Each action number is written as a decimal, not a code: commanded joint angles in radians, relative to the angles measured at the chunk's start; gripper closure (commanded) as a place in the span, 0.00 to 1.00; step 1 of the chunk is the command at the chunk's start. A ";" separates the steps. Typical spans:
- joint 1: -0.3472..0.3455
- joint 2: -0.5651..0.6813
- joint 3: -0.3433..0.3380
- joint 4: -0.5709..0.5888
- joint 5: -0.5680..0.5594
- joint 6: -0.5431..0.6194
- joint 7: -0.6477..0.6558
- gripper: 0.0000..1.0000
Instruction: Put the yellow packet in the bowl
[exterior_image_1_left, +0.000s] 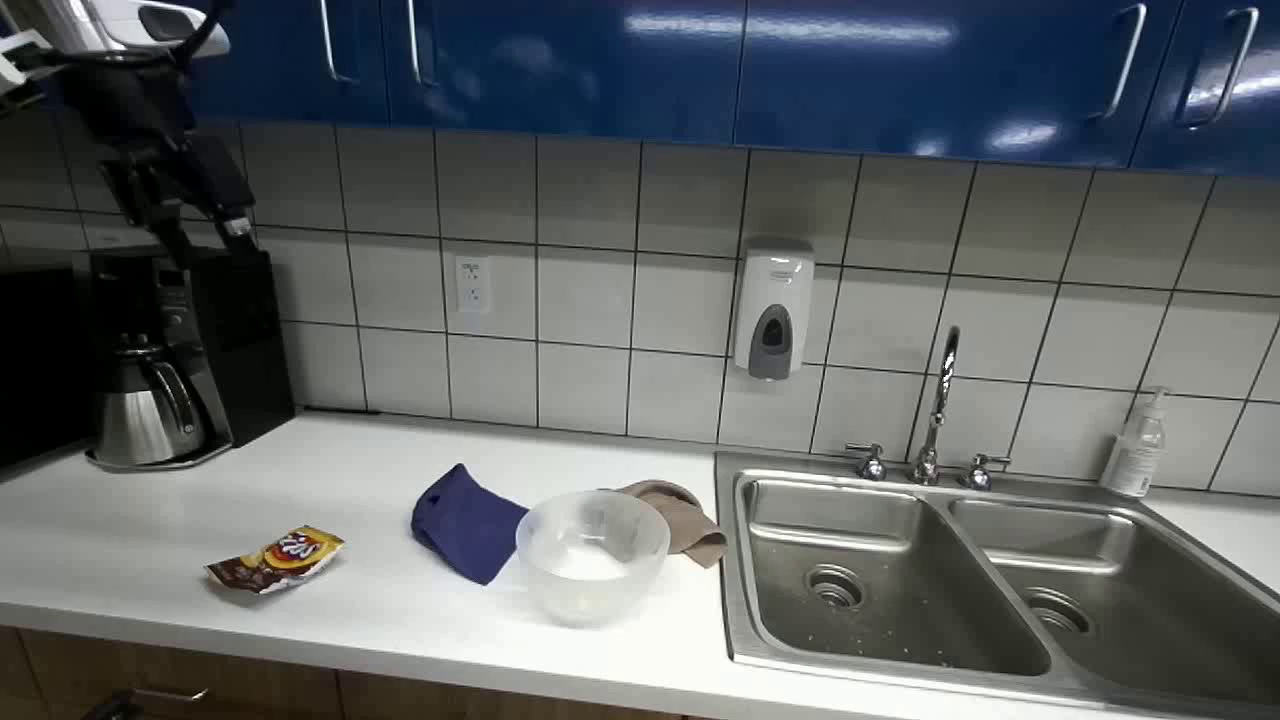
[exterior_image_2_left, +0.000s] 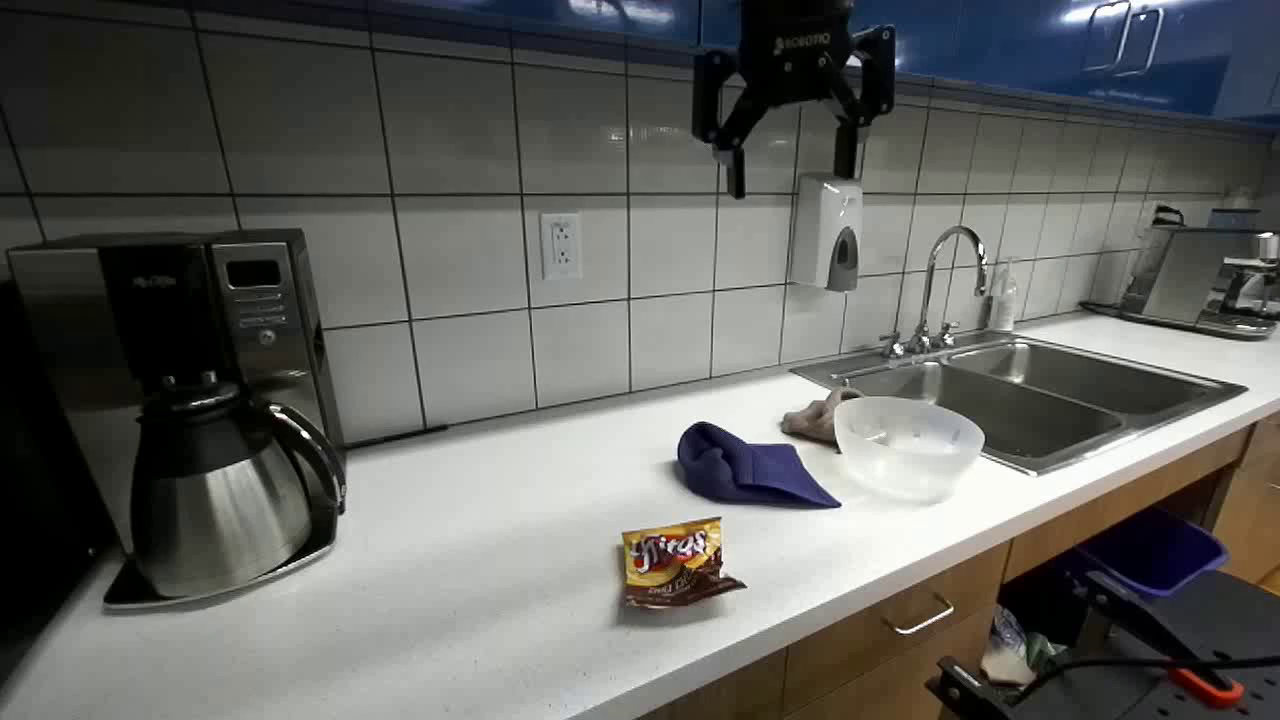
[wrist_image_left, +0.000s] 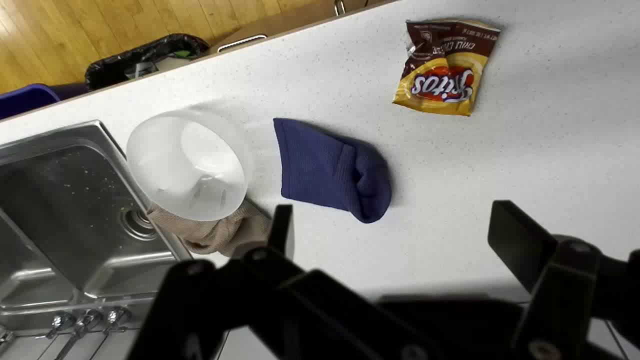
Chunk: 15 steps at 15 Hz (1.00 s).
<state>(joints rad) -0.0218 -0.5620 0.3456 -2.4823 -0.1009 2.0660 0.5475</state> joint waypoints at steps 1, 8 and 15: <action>0.022 0.005 -0.019 0.002 -0.013 -0.004 0.010 0.00; 0.047 0.002 -0.001 -0.056 -0.028 0.081 0.020 0.00; 0.073 0.063 -0.011 -0.141 -0.021 0.237 -0.001 0.00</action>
<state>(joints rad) 0.0429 -0.5231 0.3427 -2.5877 -0.1080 2.2358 0.5475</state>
